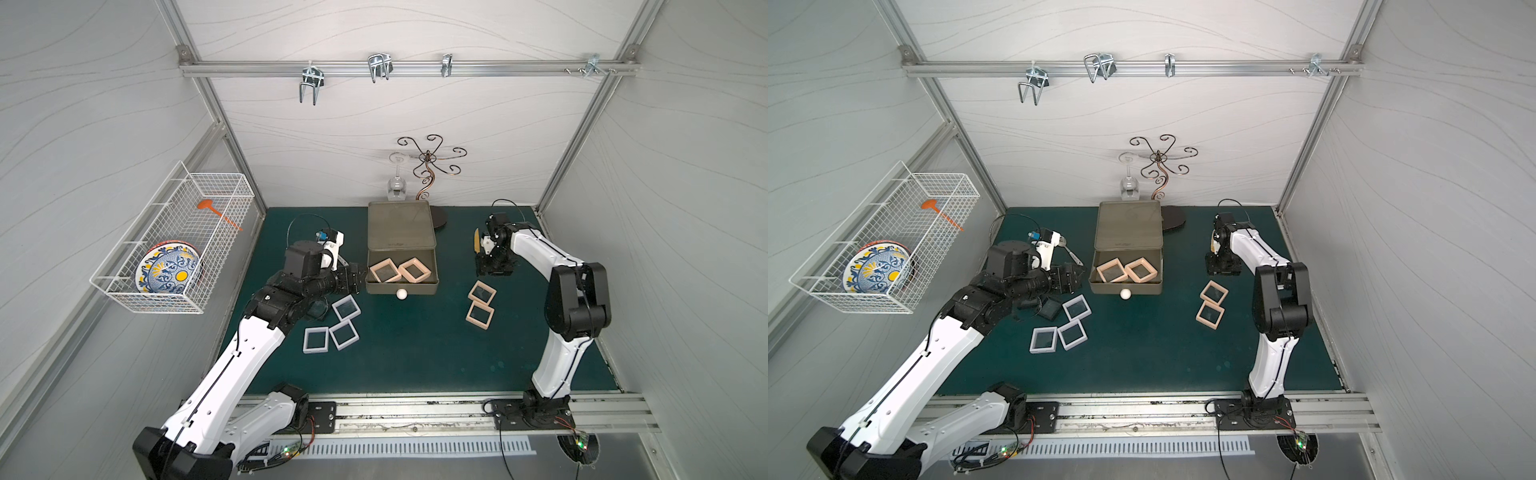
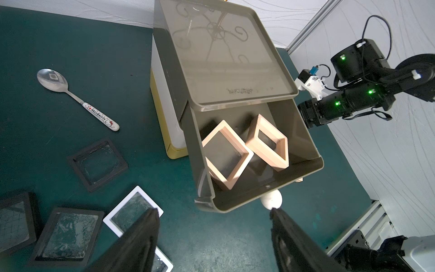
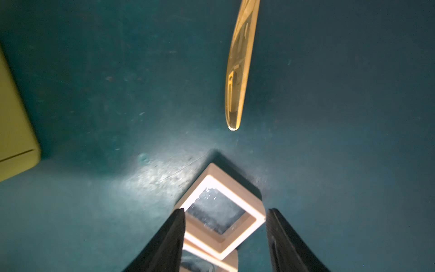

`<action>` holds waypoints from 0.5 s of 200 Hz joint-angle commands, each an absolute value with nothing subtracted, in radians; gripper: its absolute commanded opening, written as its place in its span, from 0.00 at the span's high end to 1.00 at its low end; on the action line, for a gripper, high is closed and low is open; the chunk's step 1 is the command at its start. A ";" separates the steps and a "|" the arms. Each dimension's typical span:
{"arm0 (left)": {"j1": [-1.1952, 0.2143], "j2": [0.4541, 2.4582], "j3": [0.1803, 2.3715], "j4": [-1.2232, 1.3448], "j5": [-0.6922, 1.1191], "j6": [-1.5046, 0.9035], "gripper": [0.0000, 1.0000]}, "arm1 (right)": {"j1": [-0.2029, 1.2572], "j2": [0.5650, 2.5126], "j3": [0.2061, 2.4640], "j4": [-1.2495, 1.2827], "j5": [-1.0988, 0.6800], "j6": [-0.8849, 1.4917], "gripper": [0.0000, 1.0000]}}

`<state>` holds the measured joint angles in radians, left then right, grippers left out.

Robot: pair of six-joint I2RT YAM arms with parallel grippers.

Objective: Place the brooch boxes into the drawer by color
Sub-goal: Pick up the brooch box from the center of the board.

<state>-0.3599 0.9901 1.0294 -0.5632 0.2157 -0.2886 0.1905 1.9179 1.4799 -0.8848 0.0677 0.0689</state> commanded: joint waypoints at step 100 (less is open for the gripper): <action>-0.354 0.988 1.043 -0.535 0.189 -0.285 0.22 | 0.172 2.007 1.433 -0.894 0.033 0.042 0.60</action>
<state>-0.3595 0.9901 1.0294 -0.5636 0.1986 -0.2886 0.1829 1.9862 1.4460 -0.8886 0.0563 0.0441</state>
